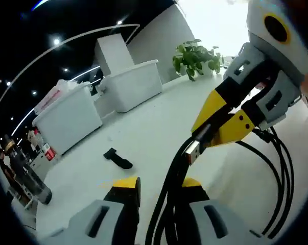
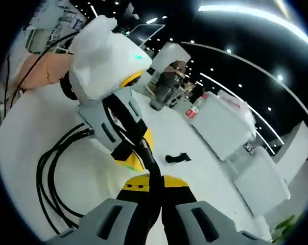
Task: Coil the Type-C to USB data cable on the desktop and secure it with Velcro straps.
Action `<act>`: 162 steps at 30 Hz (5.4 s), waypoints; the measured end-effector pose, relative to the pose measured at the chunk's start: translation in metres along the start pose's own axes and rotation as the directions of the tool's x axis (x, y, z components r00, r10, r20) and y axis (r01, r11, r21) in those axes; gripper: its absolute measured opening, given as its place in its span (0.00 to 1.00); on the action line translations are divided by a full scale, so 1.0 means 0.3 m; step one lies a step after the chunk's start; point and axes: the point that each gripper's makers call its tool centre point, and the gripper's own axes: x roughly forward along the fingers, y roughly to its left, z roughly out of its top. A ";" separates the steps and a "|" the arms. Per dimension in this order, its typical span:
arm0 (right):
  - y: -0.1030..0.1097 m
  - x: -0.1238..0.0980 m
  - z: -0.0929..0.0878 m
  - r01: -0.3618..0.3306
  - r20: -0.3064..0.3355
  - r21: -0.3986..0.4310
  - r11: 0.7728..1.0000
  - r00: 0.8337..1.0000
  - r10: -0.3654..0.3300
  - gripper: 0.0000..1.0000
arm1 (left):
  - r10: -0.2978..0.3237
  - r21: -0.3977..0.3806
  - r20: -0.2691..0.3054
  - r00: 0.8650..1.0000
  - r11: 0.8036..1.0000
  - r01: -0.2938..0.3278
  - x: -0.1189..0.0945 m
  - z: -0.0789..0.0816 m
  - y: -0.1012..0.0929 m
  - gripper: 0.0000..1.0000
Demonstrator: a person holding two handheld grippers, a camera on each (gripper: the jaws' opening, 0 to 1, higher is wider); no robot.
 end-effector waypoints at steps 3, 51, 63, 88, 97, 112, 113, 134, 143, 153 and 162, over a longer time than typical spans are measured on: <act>-0.003 0.021 0.001 -0.036 -0.004 -0.014 0.999 0.999 0.036 0.05 | 0.006 0.002 -0.014 1.000 1.000 -0.006 -0.003 -0.014 0.004 0.09; 0.164 0.126 0.042 -0.282 -0.188 -0.408 0.868 0.957 0.222 0.05 | -0.013 0.213 -0.115 0.993 0.976 0.037 -0.049 -0.069 -0.028 0.20; 0.160 0.089 0.036 -0.311 -0.083 -0.098 0.945 0.949 0.304 0.15 | -0.057 0.046 -0.098 0.994 0.997 0.061 -0.042 -0.106 -0.009 0.09; 0.065 0.056 -0.088 0.052 -0.159 0.166 0.985 0.987 -0.025 0.16 | 0.058 -0.018 -0.001 0.998 0.998 -0.058 -0.133 0.005 0.017 0.09; -0.015 0.124 -0.088 0.024 -0.146 0.019 1.000 0.989 -0.021 0.15 | 0.071 -0.006 -0.006 0.997 0.997 -0.071 -0.064 0.010 0.085 0.10; -0.192 0.442 -0.201 -0.009 -0.155 0.121 0.993 0.988 0.027 0.13 | 0.106 -0.076 -0.108 0.988 0.990 -0.115 0.203 -0.051 0.384 0.10; -0.194 0.452 -0.206 -0.014 -0.152 0.132 0.991 0.988 0.034 0.13 | 0.107 -0.071 -0.112 0.988 0.991 -0.116 0.208 -0.060 0.382 0.10; -0.204 0.480 -0.227 -0.103 0.068 0.474 0.874 0.994 0.080 0.14 | 0.082 -0.277 0.036 0.996 0.958 -0.069 0.238 -0.083 0.461 0.28; -0.258 0.432 -0.180 -0.159 0.201 0.634 0.757 0.979 0.037 0.27 | 0.047 -0.369 0.242 0.969 0.928 0.047 0.201 0.030 0.441 0.44; -0.162 0.378 0.002 -0.250 0.293 0.461 0.851 0.949 0.119 0.26 | 0.182 -0.605 0.305 0.935 0.795 0.042 0.207 -0.002 0.541 0.16; -0.058 0.445 -0.022 -0.159 0.119 0.275 0.948 0.984 0.131 0.29 | 0.125 -0.551 0.301 0.945 0.832 0.065 0.229 0.002 0.494 0.16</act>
